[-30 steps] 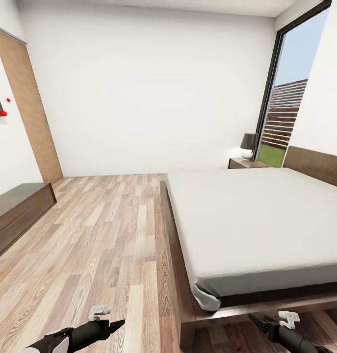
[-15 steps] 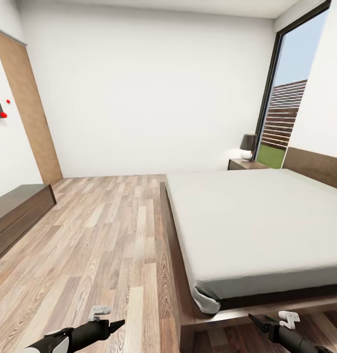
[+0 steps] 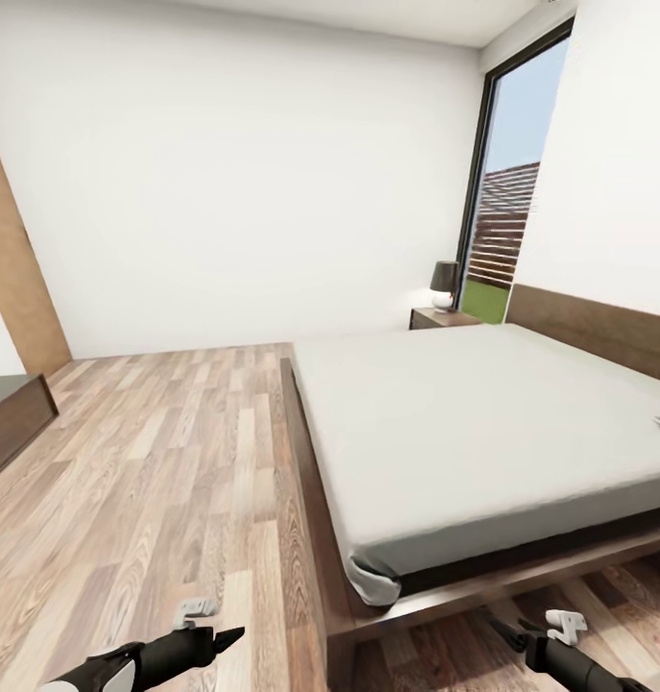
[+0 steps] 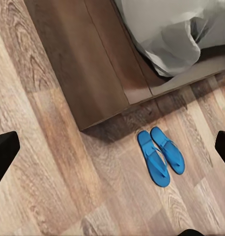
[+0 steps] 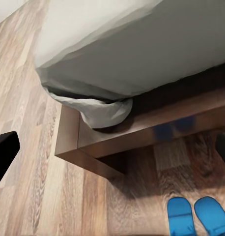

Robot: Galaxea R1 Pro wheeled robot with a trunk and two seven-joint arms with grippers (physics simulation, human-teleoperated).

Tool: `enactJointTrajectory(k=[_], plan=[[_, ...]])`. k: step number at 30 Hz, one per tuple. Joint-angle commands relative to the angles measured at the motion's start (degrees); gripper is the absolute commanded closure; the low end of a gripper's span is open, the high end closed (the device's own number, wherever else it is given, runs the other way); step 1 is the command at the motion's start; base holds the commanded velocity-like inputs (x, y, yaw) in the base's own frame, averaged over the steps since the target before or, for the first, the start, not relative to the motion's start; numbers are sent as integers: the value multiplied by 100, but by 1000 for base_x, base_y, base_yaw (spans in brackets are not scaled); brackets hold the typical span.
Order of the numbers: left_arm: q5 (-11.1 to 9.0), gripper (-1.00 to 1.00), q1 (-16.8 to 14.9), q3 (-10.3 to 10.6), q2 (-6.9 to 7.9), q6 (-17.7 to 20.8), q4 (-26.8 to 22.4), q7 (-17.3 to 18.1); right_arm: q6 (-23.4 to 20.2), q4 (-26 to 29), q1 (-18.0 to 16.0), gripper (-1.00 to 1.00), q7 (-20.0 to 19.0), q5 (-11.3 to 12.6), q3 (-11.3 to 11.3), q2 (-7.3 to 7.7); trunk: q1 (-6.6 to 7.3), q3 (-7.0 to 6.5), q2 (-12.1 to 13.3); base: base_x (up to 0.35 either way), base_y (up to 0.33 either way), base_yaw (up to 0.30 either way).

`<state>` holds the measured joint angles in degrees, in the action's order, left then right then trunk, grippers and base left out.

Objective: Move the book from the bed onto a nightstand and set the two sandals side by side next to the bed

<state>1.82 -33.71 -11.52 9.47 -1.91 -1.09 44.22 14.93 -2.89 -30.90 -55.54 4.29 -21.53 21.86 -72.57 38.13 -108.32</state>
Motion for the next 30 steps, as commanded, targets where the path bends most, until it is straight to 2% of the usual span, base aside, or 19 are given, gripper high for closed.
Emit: enactJointTrajectory(k=[1,4,30], plan=[[20,-100,-2,-18,2,-20,3,17,28,-25,-11,-100,-18,45,26,2,1,6,-3,0,0,-282],[20,-100,-3,-17,2,-20,3,17,28,-27,-12,-100,-18,45,26,2,1,6,-3,0,0,-282],[20,-100,-4,-17,2,-20,3,17,28,-26,-13,-100,-27,45,26,2,572,-461,1040,0,0,-283]])
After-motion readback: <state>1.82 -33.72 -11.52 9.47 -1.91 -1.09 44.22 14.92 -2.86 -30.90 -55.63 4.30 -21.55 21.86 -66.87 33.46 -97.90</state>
